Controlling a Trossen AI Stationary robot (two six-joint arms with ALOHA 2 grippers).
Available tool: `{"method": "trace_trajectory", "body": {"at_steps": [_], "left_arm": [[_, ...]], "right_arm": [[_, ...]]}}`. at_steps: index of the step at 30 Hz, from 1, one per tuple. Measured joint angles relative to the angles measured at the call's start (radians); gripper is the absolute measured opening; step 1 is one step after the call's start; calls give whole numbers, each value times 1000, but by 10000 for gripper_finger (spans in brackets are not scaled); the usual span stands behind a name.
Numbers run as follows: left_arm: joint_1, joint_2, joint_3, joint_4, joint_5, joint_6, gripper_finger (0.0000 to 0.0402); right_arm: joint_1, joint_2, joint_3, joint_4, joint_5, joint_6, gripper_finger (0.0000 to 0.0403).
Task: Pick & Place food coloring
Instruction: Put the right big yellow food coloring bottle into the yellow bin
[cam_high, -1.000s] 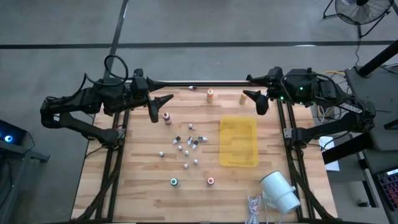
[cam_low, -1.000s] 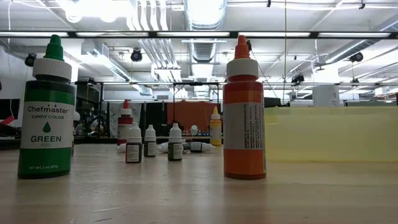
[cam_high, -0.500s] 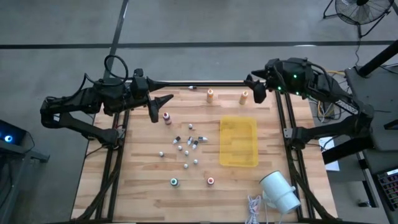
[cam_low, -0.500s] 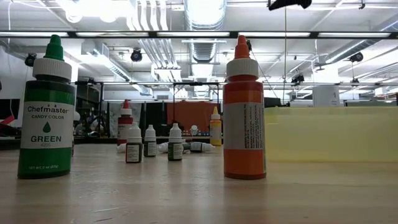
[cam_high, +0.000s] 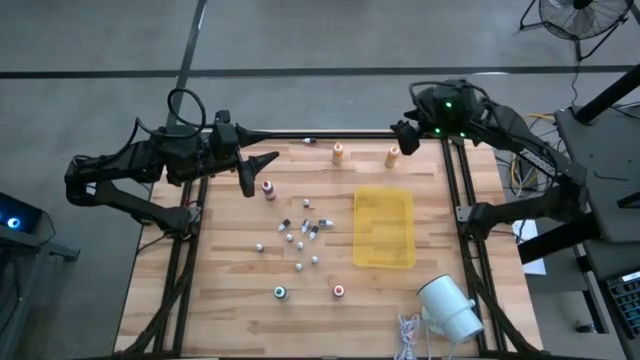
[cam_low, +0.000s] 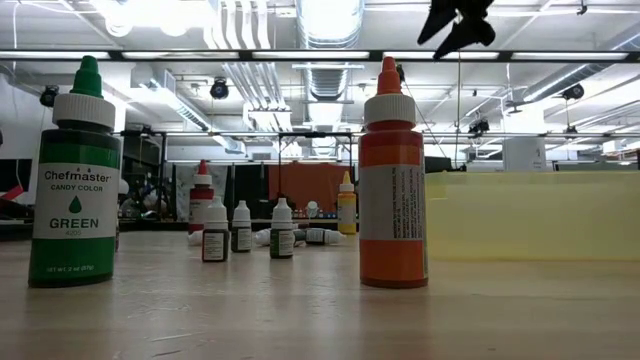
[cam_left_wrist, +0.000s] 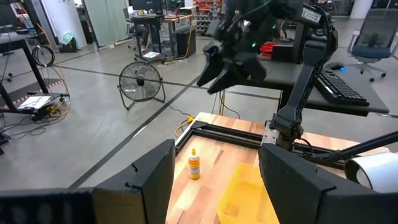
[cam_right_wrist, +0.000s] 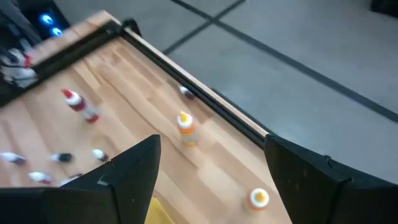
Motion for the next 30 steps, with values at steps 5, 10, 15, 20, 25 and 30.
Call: {"method": "trace_trajectory", "body": {"at_steps": [5,10,15,20,25,30], "left_arm": [[0,0,0,-2,0,0,204],[0,0,0,-5,0,-5,204],[0,0,0,-12,0,-20,204],[0,0,0,-12,0,-21,204],[0,0,0,-12,0,-22,204],[0,0,-1,-12,0,-27,204]], "right_arm": [[-68,62,0,-12,-79,-21,276],[-117,125,0,-38,-91,-47,276],[-155,192,0,-52,-91,-61,276],[-186,256,0,-79,-91,-66,276],[-212,315,0,-126,-91,-65,276],[-225,371,0,-173,-90,-37,276]]}}
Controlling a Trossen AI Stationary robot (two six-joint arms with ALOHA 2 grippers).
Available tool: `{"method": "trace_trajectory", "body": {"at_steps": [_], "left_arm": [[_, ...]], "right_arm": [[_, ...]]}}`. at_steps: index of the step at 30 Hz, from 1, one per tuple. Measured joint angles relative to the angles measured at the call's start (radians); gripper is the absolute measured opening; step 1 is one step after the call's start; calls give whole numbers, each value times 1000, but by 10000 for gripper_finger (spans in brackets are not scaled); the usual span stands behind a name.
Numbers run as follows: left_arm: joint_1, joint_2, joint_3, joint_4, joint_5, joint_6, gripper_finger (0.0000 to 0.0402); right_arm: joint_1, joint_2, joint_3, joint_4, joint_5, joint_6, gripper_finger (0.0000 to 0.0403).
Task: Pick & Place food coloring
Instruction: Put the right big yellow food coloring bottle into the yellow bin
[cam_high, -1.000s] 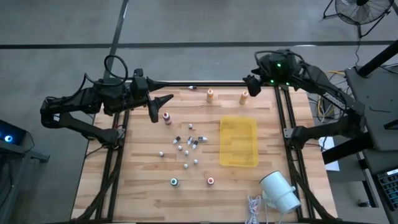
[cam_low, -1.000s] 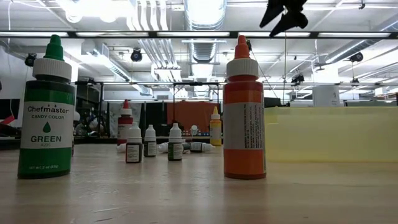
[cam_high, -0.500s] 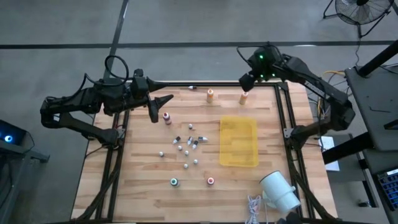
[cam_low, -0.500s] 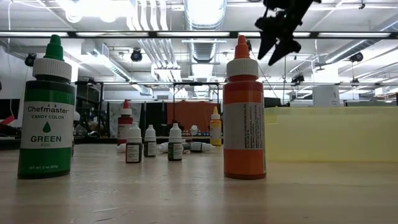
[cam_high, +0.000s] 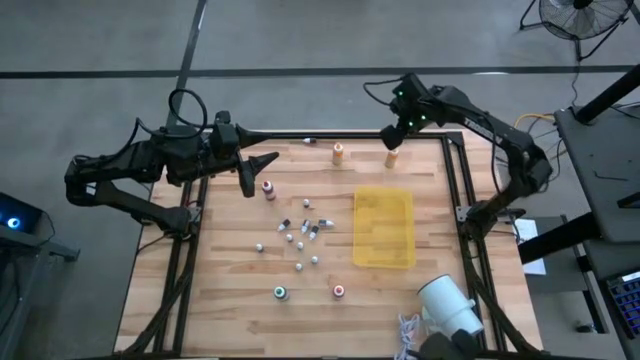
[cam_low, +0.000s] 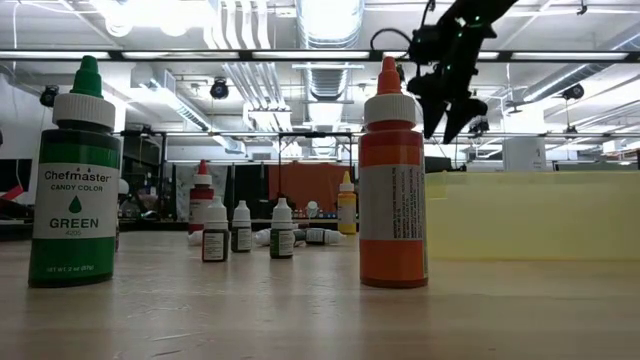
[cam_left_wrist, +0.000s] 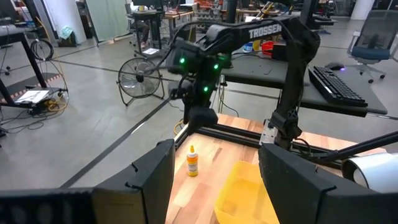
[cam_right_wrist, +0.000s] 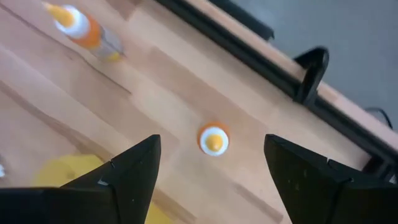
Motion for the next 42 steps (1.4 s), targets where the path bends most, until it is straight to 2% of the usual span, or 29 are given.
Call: {"method": "trace_trajectory", "body": {"at_steps": [9,42], "left_arm": [[0,0,0,0,0,0,204],[0,0,-34,-4,0,-39,204]], "right_arm": [[-1,83,0,-60,1,-3,271],[-2,253,0,-49,29,-72,244]]}}
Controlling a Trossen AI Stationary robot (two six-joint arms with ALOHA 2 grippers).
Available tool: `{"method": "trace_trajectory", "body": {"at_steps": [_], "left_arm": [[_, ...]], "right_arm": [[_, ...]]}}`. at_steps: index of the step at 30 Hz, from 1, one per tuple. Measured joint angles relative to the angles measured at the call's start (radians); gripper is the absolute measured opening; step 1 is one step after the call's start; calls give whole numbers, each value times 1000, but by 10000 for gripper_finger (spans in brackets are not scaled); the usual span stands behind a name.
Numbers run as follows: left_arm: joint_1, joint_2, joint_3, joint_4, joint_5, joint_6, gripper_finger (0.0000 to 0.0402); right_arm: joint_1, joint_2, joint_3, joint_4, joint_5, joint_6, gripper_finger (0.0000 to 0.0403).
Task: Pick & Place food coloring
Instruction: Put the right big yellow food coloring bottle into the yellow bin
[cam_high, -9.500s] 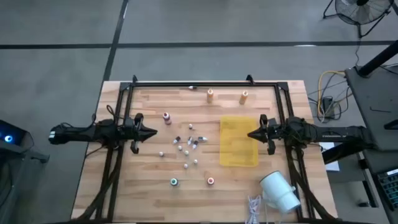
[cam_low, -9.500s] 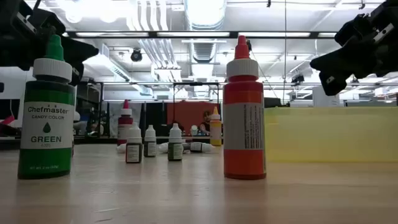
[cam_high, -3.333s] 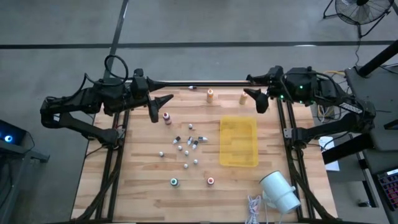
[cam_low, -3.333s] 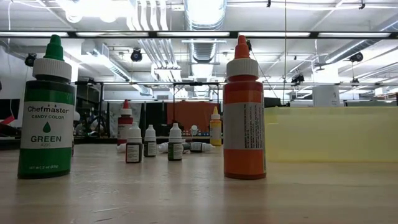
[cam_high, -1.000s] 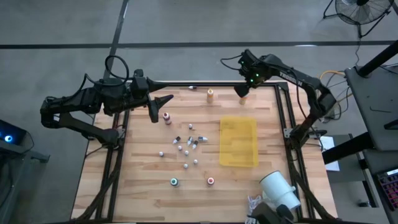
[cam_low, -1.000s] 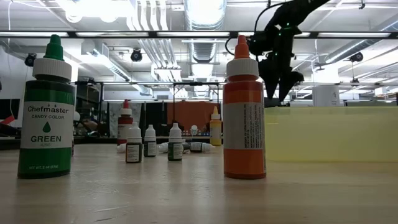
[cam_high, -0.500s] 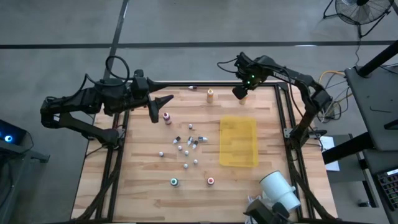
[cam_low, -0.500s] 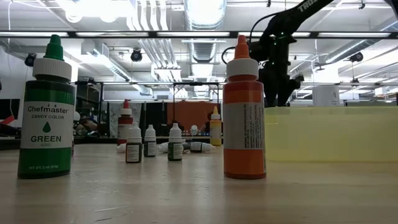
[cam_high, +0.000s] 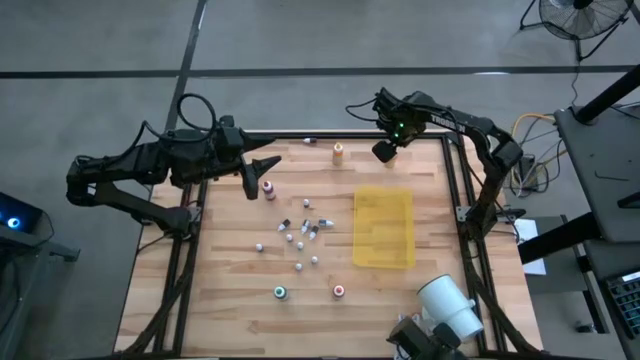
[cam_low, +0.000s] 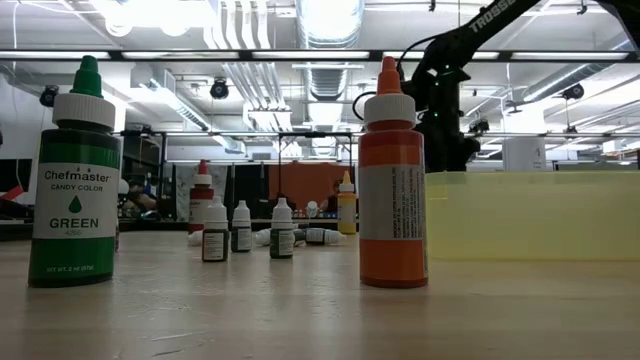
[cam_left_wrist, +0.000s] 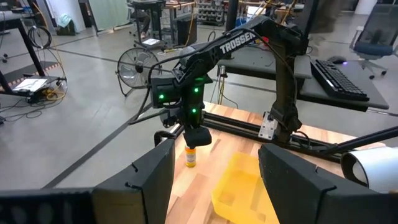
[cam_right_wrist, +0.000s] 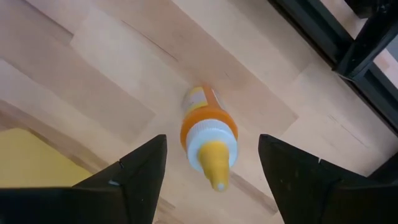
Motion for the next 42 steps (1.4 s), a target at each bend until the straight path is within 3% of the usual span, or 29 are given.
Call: {"method": "trace_trajectory", "body": {"at_steps": [11,22,33,42], "left_arm": [[0,0,0,0,0,-1,204],[0,0,0,0,0,-1,204],[0,0,0,0,0,-4,204],[0,0,0,0,0,-5,204]], "right_arm": [[-2,10,0,-2,0,-9,215],[-2,10,0,-9,0,-10,102],[-2,-4,1,-31,-2,-17,100],[0,-28,58,-156,-5,-102,100]]}}
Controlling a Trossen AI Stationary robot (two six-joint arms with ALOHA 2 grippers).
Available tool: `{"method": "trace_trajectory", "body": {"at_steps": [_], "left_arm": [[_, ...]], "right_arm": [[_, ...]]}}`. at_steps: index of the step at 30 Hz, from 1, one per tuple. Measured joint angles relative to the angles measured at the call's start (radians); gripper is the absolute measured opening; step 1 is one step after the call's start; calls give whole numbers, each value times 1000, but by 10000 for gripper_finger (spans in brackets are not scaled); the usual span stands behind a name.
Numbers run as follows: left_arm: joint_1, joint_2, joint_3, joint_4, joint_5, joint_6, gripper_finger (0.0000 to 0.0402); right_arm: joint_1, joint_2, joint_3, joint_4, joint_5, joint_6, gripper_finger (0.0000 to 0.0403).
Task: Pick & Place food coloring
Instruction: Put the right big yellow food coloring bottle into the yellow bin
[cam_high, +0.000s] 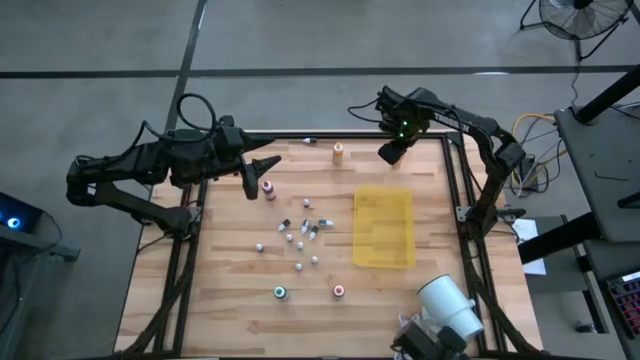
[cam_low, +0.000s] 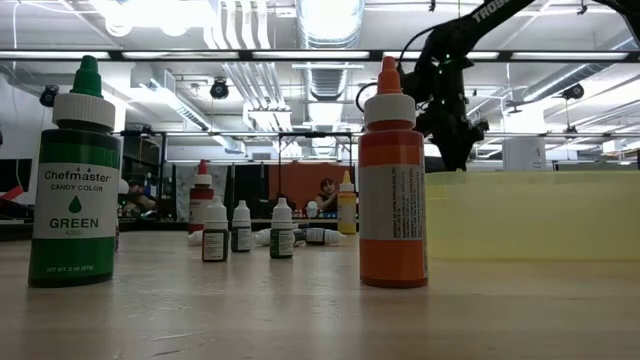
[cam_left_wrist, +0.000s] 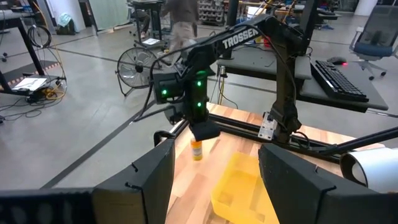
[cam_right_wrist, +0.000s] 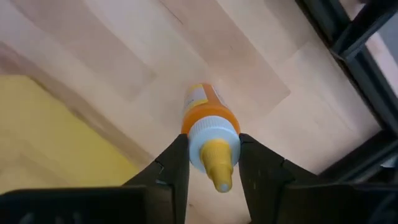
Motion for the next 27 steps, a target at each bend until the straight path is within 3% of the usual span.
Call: {"method": "trace_trajectory", "body": {"at_steps": [16,27], "left_arm": [[0,0,0,0,0,0,204],[0,0,0,0,0,0,204]], "right_arm": [[35,-148,239,-205,-6,-38,100],[169,-241,290,-307,-6,-10,100]]}}
